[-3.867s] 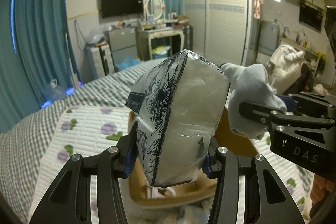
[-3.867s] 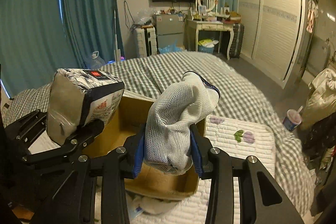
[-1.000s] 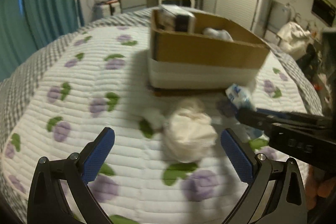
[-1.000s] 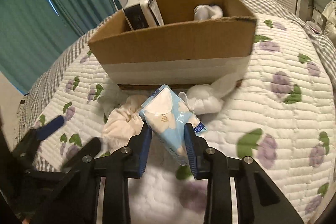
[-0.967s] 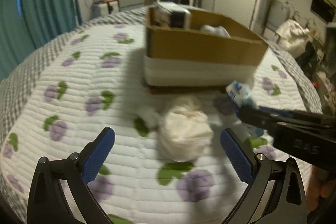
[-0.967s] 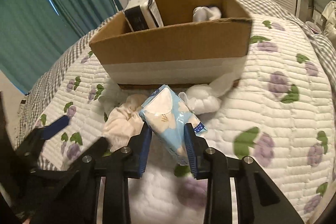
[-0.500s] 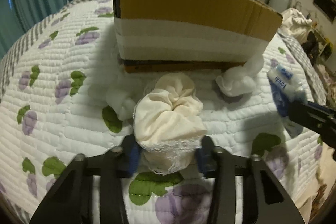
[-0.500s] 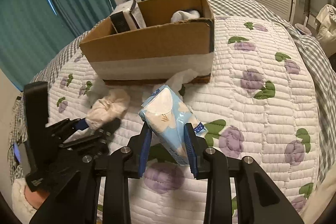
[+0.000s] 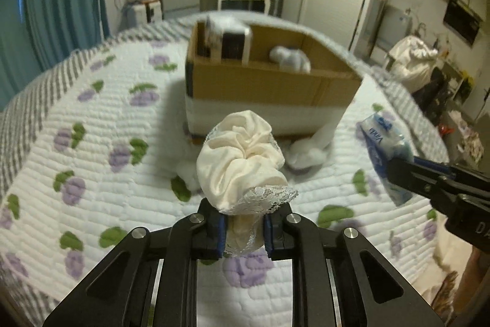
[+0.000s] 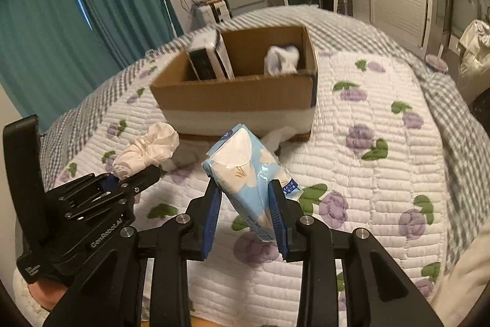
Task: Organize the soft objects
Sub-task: 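Lower both held items into the box and open both grippers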
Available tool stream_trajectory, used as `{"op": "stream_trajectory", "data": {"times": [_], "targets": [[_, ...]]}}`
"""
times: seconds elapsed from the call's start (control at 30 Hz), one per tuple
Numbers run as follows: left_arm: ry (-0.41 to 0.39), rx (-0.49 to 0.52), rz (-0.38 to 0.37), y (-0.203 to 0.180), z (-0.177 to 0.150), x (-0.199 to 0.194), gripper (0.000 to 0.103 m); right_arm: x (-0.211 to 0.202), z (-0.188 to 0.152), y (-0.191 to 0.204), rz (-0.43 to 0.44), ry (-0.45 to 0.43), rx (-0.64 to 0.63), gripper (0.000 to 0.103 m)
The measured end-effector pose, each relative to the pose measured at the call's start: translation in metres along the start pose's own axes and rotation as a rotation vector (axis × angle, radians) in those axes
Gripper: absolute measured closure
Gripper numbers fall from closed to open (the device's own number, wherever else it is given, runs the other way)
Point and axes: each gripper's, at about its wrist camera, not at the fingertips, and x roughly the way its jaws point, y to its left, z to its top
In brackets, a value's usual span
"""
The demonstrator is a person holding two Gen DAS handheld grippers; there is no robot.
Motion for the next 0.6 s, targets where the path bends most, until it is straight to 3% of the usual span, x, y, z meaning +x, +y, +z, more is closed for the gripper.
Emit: {"op": "stream_trajectory", "data": {"times": [0.33, 0.6], "targets": [[-0.166, 0.049, -0.013, -0.01, 0.045, -0.071, 0.085, -0.065, 0.034, 0.027, -0.012, -0.124, -0.062, 0.072], [-0.259, 0.062, -0.031, -0.009, 0.102, -0.075, 0.085, -0.082, 0.092, 0.035, -0.052, -0.206, -0.131, 0.072]]}}
